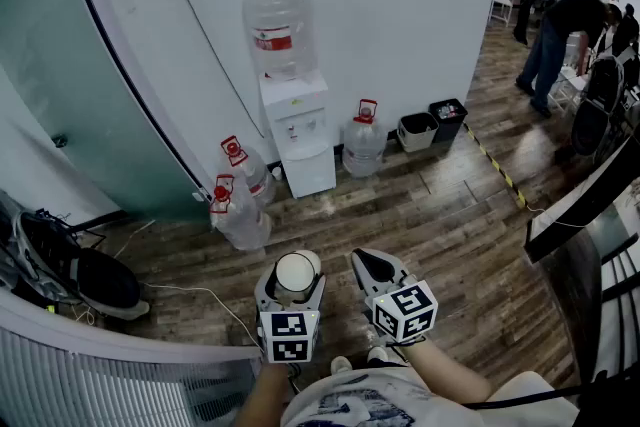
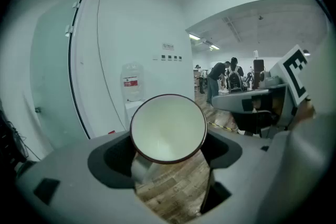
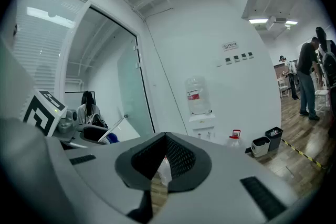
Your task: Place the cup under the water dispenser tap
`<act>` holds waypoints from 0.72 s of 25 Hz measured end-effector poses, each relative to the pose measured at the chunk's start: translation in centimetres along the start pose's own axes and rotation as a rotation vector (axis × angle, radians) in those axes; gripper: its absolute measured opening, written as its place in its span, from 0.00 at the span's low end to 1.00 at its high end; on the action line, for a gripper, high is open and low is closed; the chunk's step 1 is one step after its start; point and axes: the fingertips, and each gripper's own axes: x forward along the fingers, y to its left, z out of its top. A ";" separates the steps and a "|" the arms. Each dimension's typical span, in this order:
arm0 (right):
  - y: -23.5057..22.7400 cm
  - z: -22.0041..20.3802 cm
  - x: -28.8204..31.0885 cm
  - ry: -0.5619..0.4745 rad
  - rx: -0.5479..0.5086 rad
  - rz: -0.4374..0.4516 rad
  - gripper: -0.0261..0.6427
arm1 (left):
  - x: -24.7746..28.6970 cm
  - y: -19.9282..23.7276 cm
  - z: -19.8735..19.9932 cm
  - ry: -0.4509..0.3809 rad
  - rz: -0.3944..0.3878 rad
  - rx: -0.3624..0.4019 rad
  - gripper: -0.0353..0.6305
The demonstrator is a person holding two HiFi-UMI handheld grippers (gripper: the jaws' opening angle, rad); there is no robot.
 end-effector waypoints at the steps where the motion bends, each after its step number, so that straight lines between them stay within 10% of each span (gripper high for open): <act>1: -0.3 0.2 -0.1 -0.002 -0.002 0.000 0.07 | 0.1 -0.2 0.3 -0.002 0.003 0.001 0.69; 18: -6.0 0.7 -2.3 0.003 0.025 0.028 0.07 | 2.6 -4.3 2.5 -0.020 0.051 0.005 0.69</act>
